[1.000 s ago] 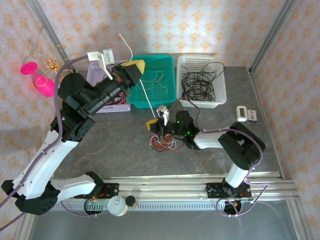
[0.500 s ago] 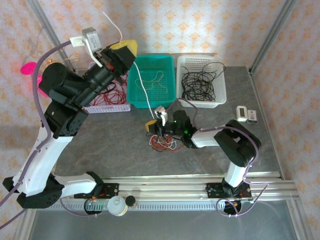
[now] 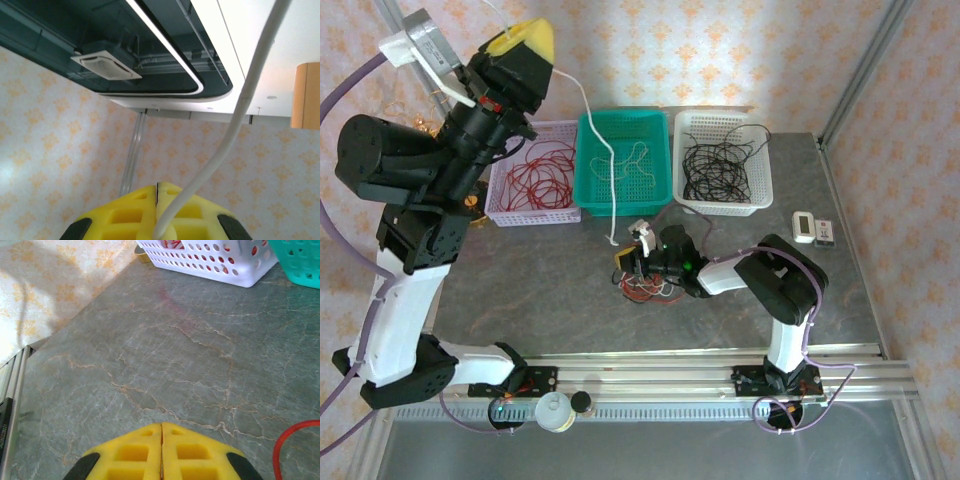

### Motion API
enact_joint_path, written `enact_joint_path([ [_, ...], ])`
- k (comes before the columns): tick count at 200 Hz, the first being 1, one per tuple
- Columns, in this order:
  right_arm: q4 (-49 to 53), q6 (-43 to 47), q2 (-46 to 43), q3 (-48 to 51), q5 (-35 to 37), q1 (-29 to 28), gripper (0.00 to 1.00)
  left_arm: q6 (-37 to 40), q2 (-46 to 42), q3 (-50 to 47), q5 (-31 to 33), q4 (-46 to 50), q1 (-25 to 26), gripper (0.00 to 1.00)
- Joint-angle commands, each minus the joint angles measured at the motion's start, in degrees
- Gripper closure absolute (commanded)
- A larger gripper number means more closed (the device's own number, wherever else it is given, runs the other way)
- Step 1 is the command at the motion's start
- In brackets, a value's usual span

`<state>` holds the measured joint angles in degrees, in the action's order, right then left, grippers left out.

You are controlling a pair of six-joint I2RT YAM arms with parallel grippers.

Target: Untangle the cables

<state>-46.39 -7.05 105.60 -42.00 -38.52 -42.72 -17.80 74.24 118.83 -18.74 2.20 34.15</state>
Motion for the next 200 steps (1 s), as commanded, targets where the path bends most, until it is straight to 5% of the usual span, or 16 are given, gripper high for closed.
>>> enact_joint_path([
  [1, 0.3, 0.4, 0.9, 0.7, 1.9, -0.4, 0.9, 3.2, 0.6, 2.7, 2.7, -2.0, 0.7, 1.0],
  [24, 2.2, 0.5, -0.7, 1.3, 3.4, -0.4, 0.89, 4.5, 0.9, 2.8, 5.2, -0.8, 0.6, 1.0],
  [89, 9.9, 0.1, -14.0, 2.0, 8.7, -0.4, 0.64, 8.7, 3.2, 1.7, 11.4, 2.1, 0.6, 1.0],
  [150, 22.5, -1.1, -28.3, 1.4, 16.2, -0.3, 0.59, 13.7, 10.0, 3.8, 19.3, 1.5, -0.5, 1.0],
  [200, 32.2, -3.7, -40.6, 4.6, 19.3, -0.3, 0.58, 8.6, 20.5, 11.1, 16.1, -4.0, -6.9, 1.0],
])
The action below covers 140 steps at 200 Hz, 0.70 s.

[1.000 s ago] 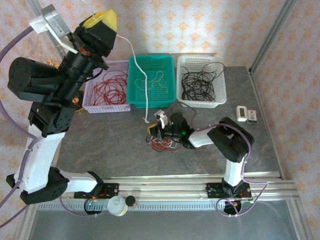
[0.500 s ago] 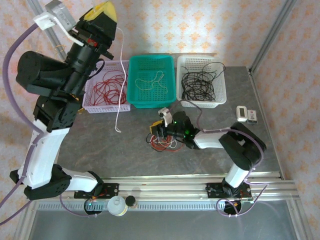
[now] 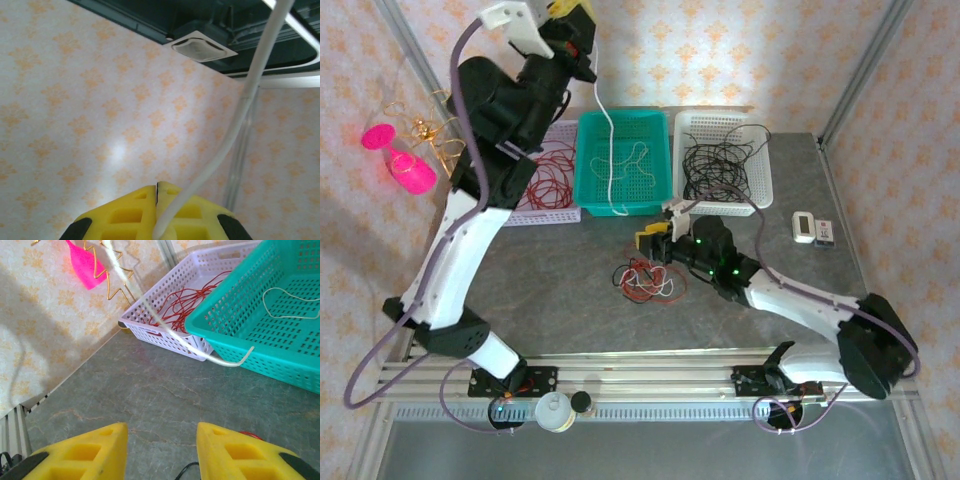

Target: Untangle the cables

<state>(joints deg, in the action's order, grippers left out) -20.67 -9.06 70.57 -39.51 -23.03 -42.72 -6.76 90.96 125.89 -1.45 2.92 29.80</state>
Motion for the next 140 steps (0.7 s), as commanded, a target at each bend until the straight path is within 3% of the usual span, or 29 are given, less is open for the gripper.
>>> enact_joint_path([
  [1, 6.7, -1.7, -5.7, 2.1, 4.0, -0.3, 0.58, -2.6, 3.9, 4.1, -1.2, -4.9, -2.6, 1.0],
  [46, 13.7, -3.6, -12.7, 3.5, 9.6, 0.5, 0.55, -6.5, 12.3, 6.6, -3.4, -9.4, -7.5, 1.0],
  [100, 17.2, -5.5, -14.0, 2.9, 10.0, 0.8, 0.54, -10.6, 22.7, 8.6, -5.9, -9.4, -11.2, 1.0],
  [140, 19.1, -6.3, -13.7, 2.5, 12.1, 1.1, 0.52, -11.9, 22.9, -2.3, -6.9, -10.5, -11.2, 1.0],
])
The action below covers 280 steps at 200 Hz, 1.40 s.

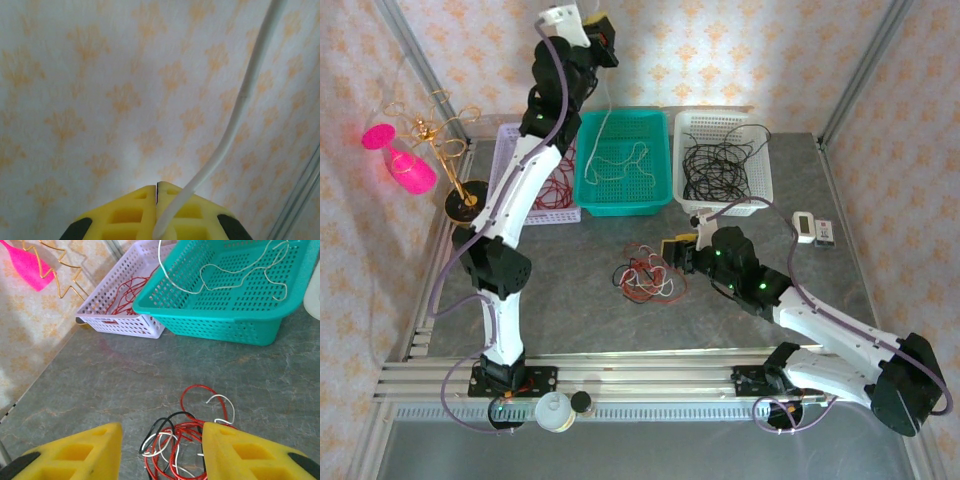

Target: Untangle the cables

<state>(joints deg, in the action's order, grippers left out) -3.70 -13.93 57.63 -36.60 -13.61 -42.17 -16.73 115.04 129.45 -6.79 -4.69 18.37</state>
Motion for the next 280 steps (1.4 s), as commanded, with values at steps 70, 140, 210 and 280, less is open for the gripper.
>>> enact_joint_path([
  [70, 6.0, -7.9, 3.2, -1.1, 1.9, 4.1, 0.51, -8.4, -3.3, -33.4, 1.2, -2.2, 0.2, 1.0],
  [140, 11.7, -7.6, 11.3, -6.5, -2.3, 5.6, 0.5, -11.9, 3.7, -33.0, 2.1, 6.6, 0.2, 0.85],
  [210, 25.8, -6.3, 19.4, -13.9, -1.2, 6.2, 0.5, -12.3, 5.8, -27.8, 3.7, 17.4, 0.0, 0.34],
  [280, 29.9, -6.3, 24.1, -17.6, -9.0, 6.5, 0.56, -9.1, -3.6, -32.2, 4.8, 22.6, 0.0, 0.17],
])
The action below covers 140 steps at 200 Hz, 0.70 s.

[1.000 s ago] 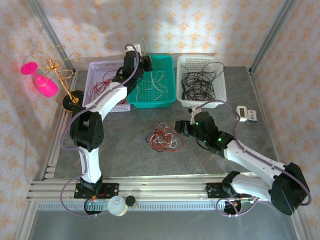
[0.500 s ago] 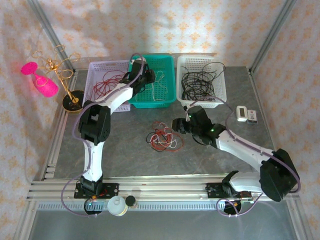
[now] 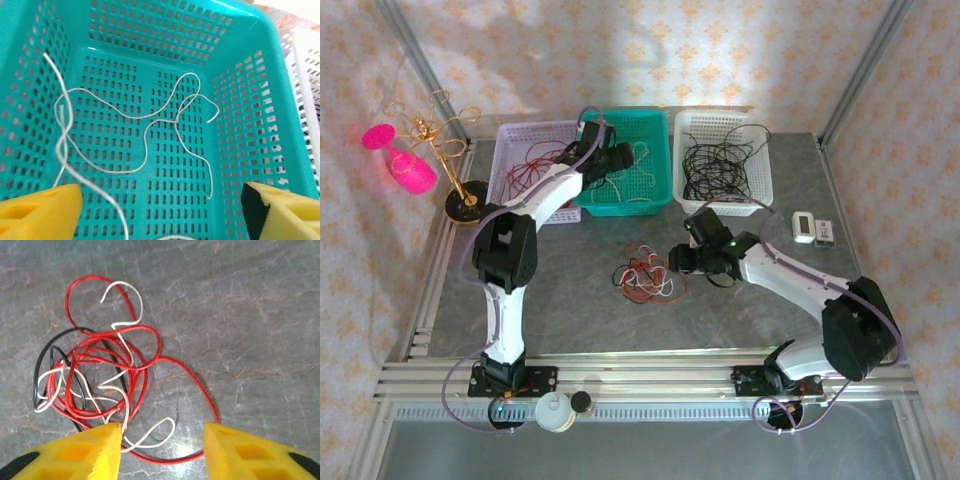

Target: Untangle the cables

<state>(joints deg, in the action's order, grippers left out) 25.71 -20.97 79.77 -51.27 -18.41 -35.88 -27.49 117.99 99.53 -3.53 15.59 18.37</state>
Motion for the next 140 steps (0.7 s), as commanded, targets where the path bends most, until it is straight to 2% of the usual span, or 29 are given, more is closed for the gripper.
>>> enact_joint_path([
  [1, 0.3, 0.8, 2.0, -2.9, -4.5, 0.2, 0.56, 1.8, -6.7, -2.4, 1.5, 2.3, 0.0, 0.17],
  [32, -2.2, 1.6, 5.7, -3.6, -7.9, -0.2, 0.56, 2.0, -15.3, -9.6, 0.1, 1.2, 0.0, 0.19],
  [54, -2.6, 2.3, 7.6, -3.8, -7.3, -0.8, 0.56, 1.4, -22.6, -17.9, -0.5, 0.1, 0.0, 0.22],
  [84, -3.3, 3.2, 10.3, -4.1, -8.5, -1.8, 0.58, 0.3, -33.0, -31.1, -4.5, -1.7, 0.0, 0.29],
  [111, -4.6, 3.2, 12.2, -4.9, -8.9, -3.0, 0.66, -0.3, -40.9, -40.8, -7.1, -2.0, 0.0, 0.31],
  [132, -4.6, 3.6, 13.2, -5.2, -7.6, -3.5, 0.74, 0.0, -44.7, -44.4, -7.5, -1.4, 0.0, 0.32],
  [140, -4.5, 3.9, 13.2, -5.4, -7.0, -3.6, 0.8, 0.3, -45.9, -45.1, -8.0, -1.6, 0.0, 0.33],
])
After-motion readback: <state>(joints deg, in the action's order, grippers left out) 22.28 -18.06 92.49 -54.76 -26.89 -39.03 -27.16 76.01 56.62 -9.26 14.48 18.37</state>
